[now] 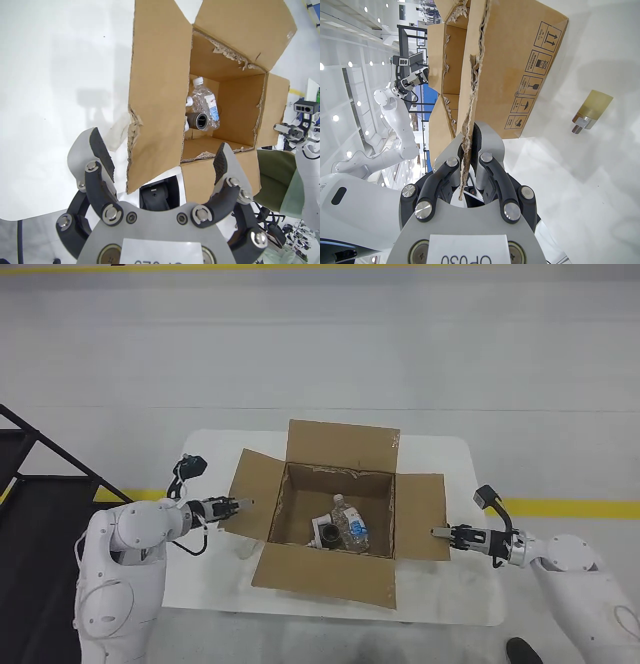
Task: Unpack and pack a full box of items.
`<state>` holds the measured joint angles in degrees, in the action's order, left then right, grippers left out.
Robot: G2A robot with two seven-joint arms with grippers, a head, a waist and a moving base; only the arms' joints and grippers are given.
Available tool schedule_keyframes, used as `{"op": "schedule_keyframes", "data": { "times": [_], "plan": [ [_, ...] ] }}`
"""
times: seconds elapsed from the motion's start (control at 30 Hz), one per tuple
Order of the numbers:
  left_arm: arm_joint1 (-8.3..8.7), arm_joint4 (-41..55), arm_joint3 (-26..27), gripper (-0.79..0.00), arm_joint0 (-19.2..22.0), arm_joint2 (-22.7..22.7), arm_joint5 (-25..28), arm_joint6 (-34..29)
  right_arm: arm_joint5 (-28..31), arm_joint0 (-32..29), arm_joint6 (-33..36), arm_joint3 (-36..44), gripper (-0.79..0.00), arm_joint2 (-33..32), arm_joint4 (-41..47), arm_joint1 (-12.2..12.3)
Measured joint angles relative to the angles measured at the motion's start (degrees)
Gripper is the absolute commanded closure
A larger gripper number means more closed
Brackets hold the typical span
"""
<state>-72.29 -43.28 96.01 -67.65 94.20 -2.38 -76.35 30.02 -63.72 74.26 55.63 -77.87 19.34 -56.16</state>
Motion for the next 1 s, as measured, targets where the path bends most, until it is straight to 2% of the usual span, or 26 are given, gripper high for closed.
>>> {"op": "schedule_keyframes", "data": {
  "times": [0.03, 0.1, 0.13, 0.23, 0.3, 0.7, 1.0],
  "plan": [
    [0.07, 0.4, -0.2, -0.397, 0.1, 0.0, -0.2, -0.2, 0.0, 0.0, 0.0, 0.0, 0.000, 0.0, 0.0, 0.0],
    [0.25, 1.5, -0.6, -0.342, 0.2, -0.1, -0.5, -1.1, 0.1, 0.0, -0.1, 0.0, 0.000, 0.2, 0.2, 0.1],
    [0.34, 1.9, -0.8, -0.265, 0.2, -0.1, -0.7, -1.6, 0.1, 0.0, -0.1, 0.0, 0.000, 0.2, 0.2, 0.2],
    [0.63, 2.8, -1.4, -0.135, 0.5, -0.3, -1.1, -2.7, 0.2, 0.1, -0.2, 0.1, 0.000, 0.4, 0.3, 0.3],
    [0.82, 3.4, -1.7, 0.000, 0.7, -0.4, -1.2, -3.1, 0.2, 0.1, -0.2, 0.2, 0.000, 0.6, 0.4, 0.4],
    [2.33, 5.2, -0.8, 0.000, 0.0, -0.4, -0.3, -8.1, 0.1, -0.3, -0.1, 1.3, 0.000, 1.3, 1.1, 0.9],
    [3.75, 6.4, 2.2, 0.000, -2.5, 1.0, 0.0, -11.7, -0.3, -2.1, 0.3, 4.4, 0.000, 1.6, 1.6, 1.6]
  ]
}}
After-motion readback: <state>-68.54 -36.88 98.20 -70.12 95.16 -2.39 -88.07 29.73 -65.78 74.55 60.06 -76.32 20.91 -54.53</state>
